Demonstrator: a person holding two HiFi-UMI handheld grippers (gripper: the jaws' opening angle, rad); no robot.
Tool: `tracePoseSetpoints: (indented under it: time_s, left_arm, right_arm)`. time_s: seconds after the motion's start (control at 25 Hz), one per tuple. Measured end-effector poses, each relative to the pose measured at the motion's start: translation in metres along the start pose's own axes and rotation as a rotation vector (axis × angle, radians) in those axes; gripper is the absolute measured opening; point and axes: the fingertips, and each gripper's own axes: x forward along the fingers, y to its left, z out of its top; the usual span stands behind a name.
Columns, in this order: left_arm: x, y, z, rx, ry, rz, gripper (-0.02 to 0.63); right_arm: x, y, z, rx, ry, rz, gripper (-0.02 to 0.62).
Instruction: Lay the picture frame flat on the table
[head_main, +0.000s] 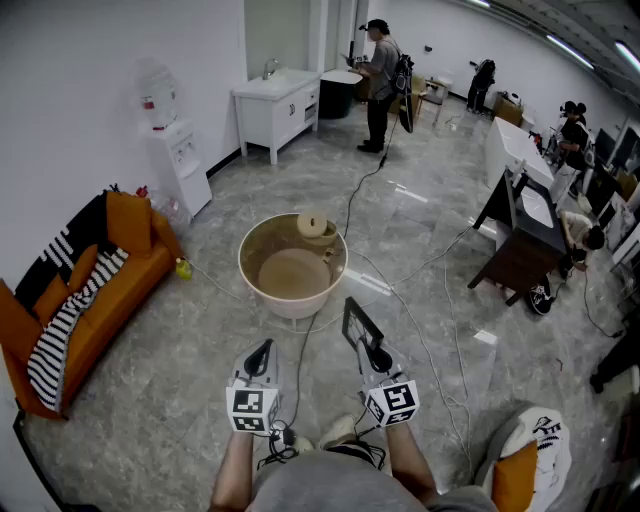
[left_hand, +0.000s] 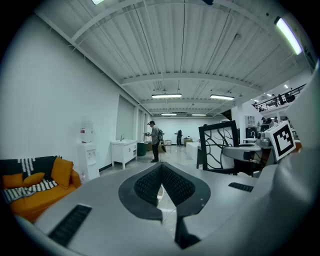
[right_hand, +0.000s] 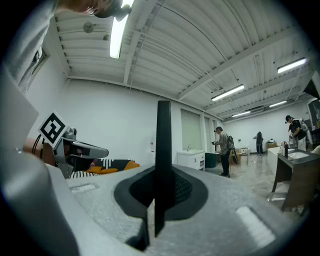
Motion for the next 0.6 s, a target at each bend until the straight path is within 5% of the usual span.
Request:
tracePoseSetpoints:
  time_s: [0.6]
  left_arm:
    - [0.0007, 0.0061, -0.0068, 0.005, 0.004, -0.03, 0.017]
  right_arm:
    - [-0.0007, 0.0056, 0.0004, -0.016, 0.007, -0.023, 0.011]
